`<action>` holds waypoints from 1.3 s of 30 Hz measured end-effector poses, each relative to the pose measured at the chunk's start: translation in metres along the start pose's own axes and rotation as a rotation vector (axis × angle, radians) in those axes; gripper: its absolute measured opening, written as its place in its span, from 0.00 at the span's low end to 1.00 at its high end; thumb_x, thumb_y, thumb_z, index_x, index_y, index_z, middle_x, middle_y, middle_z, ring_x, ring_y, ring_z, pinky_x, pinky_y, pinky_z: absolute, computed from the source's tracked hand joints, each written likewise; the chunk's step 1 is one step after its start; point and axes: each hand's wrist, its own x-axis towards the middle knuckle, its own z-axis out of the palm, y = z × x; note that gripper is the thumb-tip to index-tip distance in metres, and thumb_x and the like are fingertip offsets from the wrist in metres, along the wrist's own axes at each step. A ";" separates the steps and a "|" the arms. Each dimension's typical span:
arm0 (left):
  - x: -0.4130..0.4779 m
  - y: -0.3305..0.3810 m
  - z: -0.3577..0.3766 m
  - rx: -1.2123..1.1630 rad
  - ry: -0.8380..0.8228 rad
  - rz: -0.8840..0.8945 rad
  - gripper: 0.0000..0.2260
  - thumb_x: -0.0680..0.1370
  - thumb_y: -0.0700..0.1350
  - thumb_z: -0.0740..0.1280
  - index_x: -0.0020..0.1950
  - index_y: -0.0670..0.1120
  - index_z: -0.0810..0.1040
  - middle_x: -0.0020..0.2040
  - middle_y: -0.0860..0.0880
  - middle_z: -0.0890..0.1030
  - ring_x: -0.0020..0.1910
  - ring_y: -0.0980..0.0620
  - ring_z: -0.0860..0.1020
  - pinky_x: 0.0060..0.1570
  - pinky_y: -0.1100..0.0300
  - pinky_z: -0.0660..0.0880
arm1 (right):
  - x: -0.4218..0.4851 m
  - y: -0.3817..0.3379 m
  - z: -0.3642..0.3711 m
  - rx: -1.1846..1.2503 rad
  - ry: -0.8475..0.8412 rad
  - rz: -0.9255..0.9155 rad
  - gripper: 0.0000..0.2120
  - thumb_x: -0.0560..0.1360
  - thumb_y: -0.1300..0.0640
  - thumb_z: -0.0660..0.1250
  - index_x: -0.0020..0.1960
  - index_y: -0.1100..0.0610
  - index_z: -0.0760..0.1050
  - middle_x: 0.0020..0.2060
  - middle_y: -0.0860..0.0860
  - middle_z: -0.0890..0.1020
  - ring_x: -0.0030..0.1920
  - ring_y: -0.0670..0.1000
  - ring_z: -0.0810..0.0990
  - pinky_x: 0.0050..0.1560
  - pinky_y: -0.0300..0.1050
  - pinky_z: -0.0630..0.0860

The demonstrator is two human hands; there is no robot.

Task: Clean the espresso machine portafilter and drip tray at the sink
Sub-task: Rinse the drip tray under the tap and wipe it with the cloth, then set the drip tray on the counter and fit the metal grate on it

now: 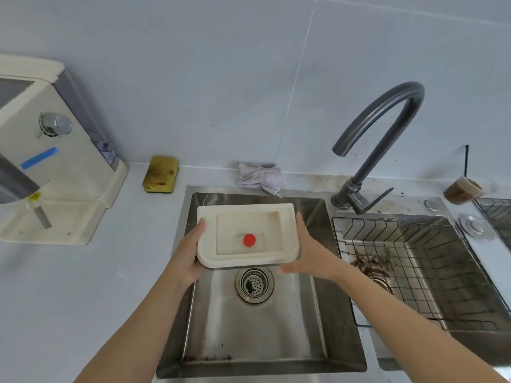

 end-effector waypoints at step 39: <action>-0.198 0.040 -0.276 1.087 -0.038 0.338 0.47 0.54 0.45 0.78 0.67 0.56 0.58 0.61 0.60 0.71 0.61 0.57 0.71 0.55 0.60 0.72 | -0.029 -0.133 0.270 -0.103 0.076 -0.121 0.48 0.58 0.58 0.77 0.70 0.50 0.52 0.59 0.44 0.69 0.60 0.49 0.72 0.59 0.46 0.73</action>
